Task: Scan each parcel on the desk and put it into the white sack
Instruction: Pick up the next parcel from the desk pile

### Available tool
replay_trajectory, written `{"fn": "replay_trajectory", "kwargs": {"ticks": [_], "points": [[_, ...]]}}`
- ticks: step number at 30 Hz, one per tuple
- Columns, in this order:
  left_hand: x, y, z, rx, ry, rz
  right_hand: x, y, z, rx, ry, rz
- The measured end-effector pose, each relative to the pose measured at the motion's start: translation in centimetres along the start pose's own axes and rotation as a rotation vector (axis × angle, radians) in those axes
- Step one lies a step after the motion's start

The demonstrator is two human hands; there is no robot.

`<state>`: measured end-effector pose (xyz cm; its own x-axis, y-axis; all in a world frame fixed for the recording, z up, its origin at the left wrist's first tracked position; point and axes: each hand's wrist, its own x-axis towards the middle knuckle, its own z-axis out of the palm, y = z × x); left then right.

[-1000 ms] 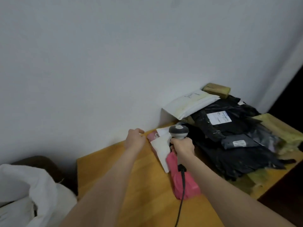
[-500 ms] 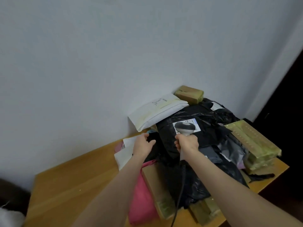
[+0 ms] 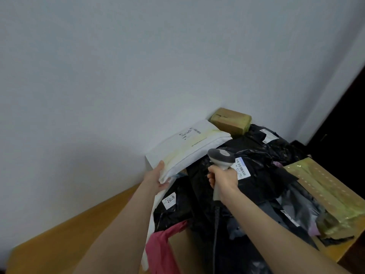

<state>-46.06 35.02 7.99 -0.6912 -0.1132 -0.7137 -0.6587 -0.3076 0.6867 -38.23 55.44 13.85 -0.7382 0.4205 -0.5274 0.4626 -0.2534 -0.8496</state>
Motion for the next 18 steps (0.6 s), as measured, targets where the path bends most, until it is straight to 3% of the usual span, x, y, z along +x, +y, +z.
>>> {"fn": "replay_trajectory", "kwargs": {"ticks": [5, 8, 18], "points": [[1.2, 0.3, 1.0, -0.126, 0.063, -0.027, 0.6, 0.6, 1.1, -0.01, 0.007, 0.002], [1.8, 0.8, 0.3, -0.077, 0.083, 0.021, 0.3, 0.3, 1.9, -0.004, -0.02, -0.017], [-8.7, 1.3, -9.6, 0.067, 0.089, 0.424, -4.7, -0.7, 1.6, 0.082, -0.125, -0.106]]}}
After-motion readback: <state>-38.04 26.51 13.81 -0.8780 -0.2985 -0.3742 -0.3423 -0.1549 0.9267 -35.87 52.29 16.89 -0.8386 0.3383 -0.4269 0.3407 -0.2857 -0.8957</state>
